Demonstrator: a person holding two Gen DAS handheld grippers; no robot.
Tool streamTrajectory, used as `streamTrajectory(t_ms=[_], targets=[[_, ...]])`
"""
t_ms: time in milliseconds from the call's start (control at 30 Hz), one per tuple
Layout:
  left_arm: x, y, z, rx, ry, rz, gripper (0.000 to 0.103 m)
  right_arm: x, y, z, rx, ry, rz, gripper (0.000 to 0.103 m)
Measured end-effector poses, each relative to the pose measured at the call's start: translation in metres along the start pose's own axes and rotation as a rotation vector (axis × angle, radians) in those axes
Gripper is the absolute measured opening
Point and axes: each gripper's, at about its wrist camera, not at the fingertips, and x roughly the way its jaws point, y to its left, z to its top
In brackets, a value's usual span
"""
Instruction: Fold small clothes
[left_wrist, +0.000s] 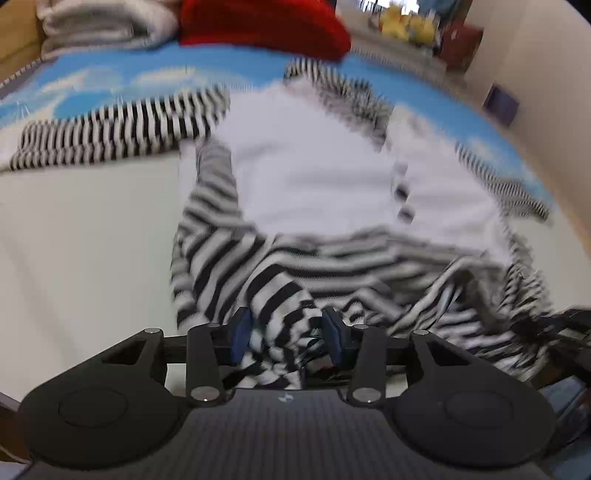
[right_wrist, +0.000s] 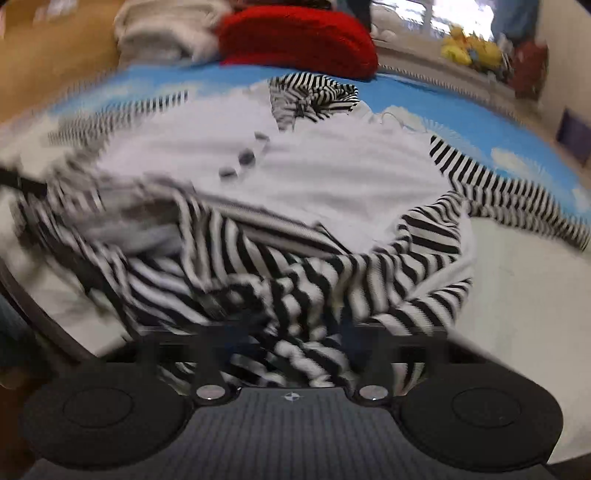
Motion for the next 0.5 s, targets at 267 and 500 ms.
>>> streamTrajectory(t_ms=[267, 500], targets=[[-0.003, 0.014, -0.01, -0.048, 0.069, -0.044, 0.046, -0.051, -0.012, -0.026, -0.029, 0.068, 0.051, 0.008], [-0.016, 0.014, -0.006, -0.001, 0.04, -0.05, 0.055, -0.053, 0.003, -0.024, -0.13, 0.16, 0.092, 0.046]])
